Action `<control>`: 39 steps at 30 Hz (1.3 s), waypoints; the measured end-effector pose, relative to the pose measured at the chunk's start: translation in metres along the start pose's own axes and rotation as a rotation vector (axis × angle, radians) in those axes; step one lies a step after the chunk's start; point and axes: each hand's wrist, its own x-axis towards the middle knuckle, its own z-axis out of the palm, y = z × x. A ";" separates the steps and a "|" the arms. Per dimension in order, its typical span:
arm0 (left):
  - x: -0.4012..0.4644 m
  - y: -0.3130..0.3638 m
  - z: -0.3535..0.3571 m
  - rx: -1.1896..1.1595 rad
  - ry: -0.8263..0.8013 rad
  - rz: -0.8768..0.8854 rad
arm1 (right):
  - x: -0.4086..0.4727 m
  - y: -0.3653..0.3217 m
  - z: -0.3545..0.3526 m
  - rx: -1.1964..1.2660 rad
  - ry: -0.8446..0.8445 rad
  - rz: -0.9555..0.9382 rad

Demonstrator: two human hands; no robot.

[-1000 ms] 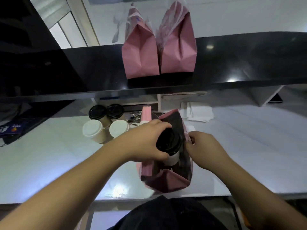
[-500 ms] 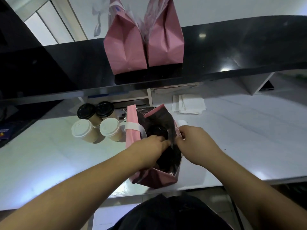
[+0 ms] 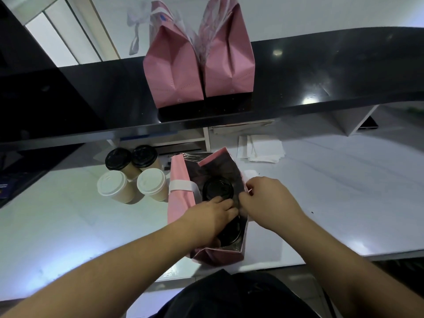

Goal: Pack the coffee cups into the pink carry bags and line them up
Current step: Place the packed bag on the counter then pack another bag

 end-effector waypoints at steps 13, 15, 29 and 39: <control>-0.038 -0.057 -0.085 -0.184 0.555 -0.086 | 0.013 0.020 -0.009 0.004 0.082 0.078; -0.040 -0.079 -0.084 -0.293 0.695 -0.246 | 0.014 0.025 -0.012 -0.002 0.113 0.094; 0.043 -0.169 -0.011 -0.258 0.109 -0.613 | 0.023 0.042 -0.019 -0.067 0.121 0.187; 0.111 -0.163 0.052 -0.104 -0.017 -0.442 | 0.019 0.032 -0.020 -0.040 0.152 0.237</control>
